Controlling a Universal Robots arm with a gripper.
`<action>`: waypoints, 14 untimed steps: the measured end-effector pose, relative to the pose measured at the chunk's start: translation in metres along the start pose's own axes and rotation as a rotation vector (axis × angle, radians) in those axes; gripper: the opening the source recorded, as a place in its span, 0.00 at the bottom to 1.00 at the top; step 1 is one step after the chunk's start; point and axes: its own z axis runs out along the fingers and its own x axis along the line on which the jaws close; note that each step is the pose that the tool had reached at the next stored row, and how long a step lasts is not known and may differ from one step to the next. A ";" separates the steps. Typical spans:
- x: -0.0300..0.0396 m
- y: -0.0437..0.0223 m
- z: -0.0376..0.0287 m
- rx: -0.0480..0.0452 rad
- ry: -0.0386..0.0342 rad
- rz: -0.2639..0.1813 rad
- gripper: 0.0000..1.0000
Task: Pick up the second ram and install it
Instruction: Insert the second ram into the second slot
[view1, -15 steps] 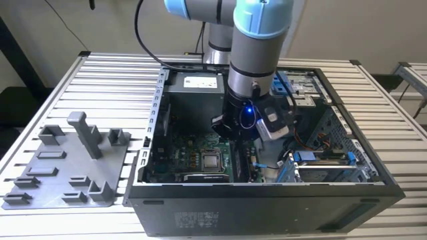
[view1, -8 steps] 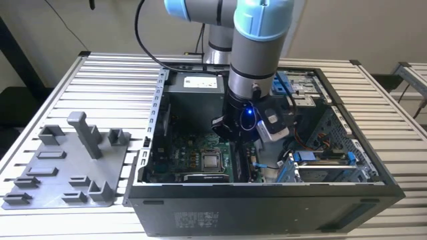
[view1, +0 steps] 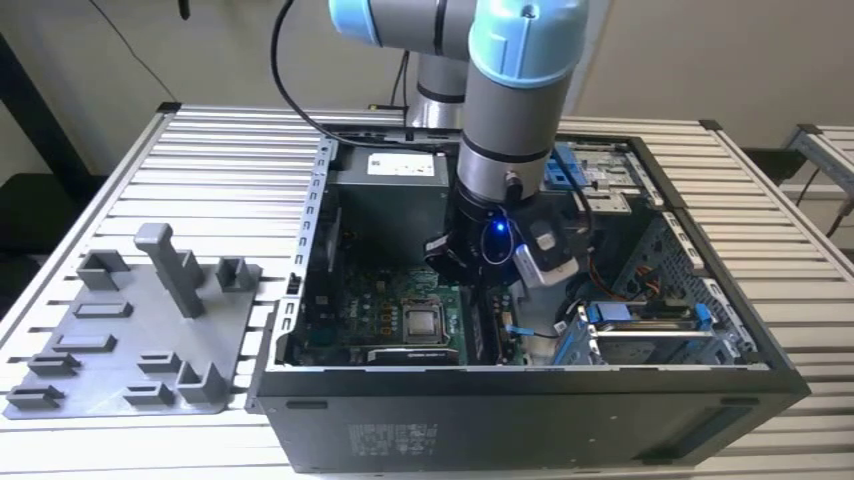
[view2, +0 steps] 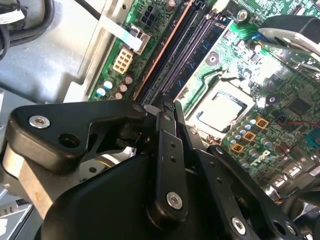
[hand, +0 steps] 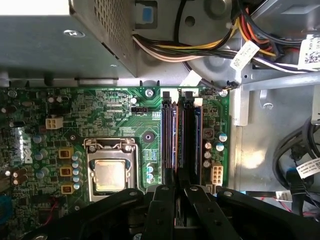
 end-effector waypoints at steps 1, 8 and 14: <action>0.0000 0.0000 0.0001 0.0003 0.0001 0.000 0.14; 0.0000 0.0001 0.0015 0.0001 0.0001 0.000 0.14; 0.0000 0.0001 0.0017 0.0000 0.0000 0.000 0.14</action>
